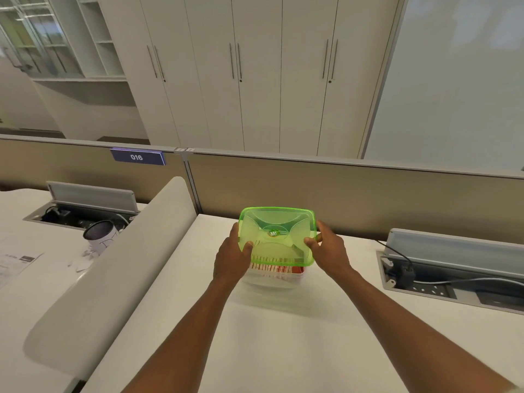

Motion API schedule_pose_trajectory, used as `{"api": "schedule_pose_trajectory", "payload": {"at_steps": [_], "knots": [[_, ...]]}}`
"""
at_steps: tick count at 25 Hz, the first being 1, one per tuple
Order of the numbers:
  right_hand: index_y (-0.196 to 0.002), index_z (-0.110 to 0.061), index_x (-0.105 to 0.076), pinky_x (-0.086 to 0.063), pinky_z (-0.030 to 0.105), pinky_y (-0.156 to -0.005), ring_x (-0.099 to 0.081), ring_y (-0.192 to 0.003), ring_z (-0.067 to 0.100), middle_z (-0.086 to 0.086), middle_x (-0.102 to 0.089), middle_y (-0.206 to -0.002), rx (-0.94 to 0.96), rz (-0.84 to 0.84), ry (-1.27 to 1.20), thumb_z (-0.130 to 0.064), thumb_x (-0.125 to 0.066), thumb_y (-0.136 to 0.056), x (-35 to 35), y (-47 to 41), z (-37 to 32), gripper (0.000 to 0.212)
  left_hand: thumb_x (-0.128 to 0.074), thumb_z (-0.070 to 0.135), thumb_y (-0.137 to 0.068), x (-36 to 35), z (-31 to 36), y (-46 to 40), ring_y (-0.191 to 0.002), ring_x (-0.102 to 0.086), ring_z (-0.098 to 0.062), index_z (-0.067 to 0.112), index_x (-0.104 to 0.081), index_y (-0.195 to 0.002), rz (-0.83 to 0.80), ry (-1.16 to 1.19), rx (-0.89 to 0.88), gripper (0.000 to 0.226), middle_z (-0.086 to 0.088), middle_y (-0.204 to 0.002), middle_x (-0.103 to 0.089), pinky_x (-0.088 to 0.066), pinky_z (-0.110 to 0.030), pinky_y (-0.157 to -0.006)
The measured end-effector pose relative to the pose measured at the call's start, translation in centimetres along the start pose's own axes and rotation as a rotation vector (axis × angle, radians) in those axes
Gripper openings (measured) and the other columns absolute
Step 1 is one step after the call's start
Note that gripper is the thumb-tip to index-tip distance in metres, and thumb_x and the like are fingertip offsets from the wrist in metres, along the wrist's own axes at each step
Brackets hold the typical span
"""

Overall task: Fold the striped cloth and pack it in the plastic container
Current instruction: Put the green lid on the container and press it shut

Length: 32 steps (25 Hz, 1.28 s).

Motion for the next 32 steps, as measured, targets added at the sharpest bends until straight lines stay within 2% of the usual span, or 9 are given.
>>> {"api": "schedule_pose_trajectory", "payload": {"at_steps": [3,5,9,13,18,25,32], "knots": [[-0.126,-0.023,-0.053,-0.043,0.032,-0.074,-0.061,-0.092,0.027,0.001,-0.064,-0.092,-0.042,-0.052,0.048,-0.022,-0.061,-0.086,-2.6,-0.8,1.4,0.041,-0.050,0.039,-0.095,-0.9,-1.9,-1.6,-0.120,-0.054,-0.034,0.018,-0.025,-0.152,-0.028,-0.064,0.007,0.065,-0.013,-0.130,-0.059,-0.046,-0.046,-0.096],[-0.122,-0.020,-0.053,-0.044,0.034,-0.076,-0.060,-0.099,0.030,0.006,-0.066,-0.101,-0.091,-0.063,0.072,-0.027,-0.060,-0.085,-4.0,-1.1,2.6,0.038,-0.050,0.042,-0.095,-1.8,-2.9,-2.2,-0.123,-0.052,-0.035,0.018,-0.025,-0.152,-0.062,-0.085,0.012,0.067,-0.013,-0.134,-0.057,-0.045,-0.048,-0.098],[-0.127,-0.009,-0.044,-0.044,0.040,-0.084,-0.055,-0.108,0.037,0.016,-0.058,-0.114,-0.184,-0.096,0.200,-0.034,-0.056,-0.090,-6.4,-1.3,4.1,0.046,-0.049,0.040,-0.097,-3.5,-4.0,-2.3,-0.126,-0.051,-0.033,0.016,-0.025,-0.153,-0.077,-0.123,0.058,0.066,-0.012,-0.138,-0.055,-0.043,-0.043,-0.099],[-0.131,-0.007,-0.039,-0.045,0.043,-0.083,-0.056,-0.109,0.039,0.016,-0.050,-0.121,-0.211,-0.062,0.327,-0.037,-0.050,-0.094,-7.2,-1.2,4.0,0.048,-0.045,0.038,-0.097,-4.6,-4.0,-1.8,-0.116,-0.057,-0.037,0.015,-0.027,-0.150,-0.071,-0.150,0.145,0.060,-0.016,-0.127,-0.060,-0.046,-0.043,-0.092],[-0.127,-0.006,-0.040,-0.047,0.043,-0.077,-0.059,-0.103,0.040,0.015,-0.047,-0.120,-0.220,-0.056,0.392,-0.036,-0.046,-0.096,-7.8,-0.5,4.5,0.043,-0.041,0.041,-0.098,-5.1,-4.3,-1.7,-0.110,-0.058,-0.037,0.017,-0.025,-0.149,-0.092,-0.198,0.128,0.059,-0.016,-0.122,-0.059,-0.046,-0.043,-0.088],[-0.142,-0.011,-0.026,-0.045,0.040,-0.069,-0.061,-0.096,0.041,0.016,-0.043,-0.122,-0.220,-0.052,0.406,-0.033,-0.041,-0.099,-7.9,-0.2,4.6,0.051,-0.034,0.044,-0.100,-5.1,-3.5,-1.5,-0.104,-0.060,-0.035,0.018,-0.021,-0.151,-0.108,-0.332,0.083,0.058,-0.014,-0.120,-0.056,-0.047,-0.041,-0.080],[-0.150,-0.012,-0.015,-0.046,0.042,-0.081,-0.057,-0.109,0.040,0.018,-0.051,-0.126,-0.246,-0.123,0.400,-0.032,-0.039,-0.100,-7.8,-0.2,4.9,0.058,-0.032,0.045,-0.100,-5.3,-3.5,-1.4,-0.104,-0.059,-0.039,0.019,-0.016,-0.152,-0.134,-0.338,0.074,0.060,-0.016,-0.124,-0.051,-0.047,-0.043,-0.082]]}}
Point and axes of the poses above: each hand's wrist, its own y-axis away from the middle knuckle, its own x-axis out of the back of the hand, z = x × y, the point moved 4 cm from there along -y, towards the middle knuckle
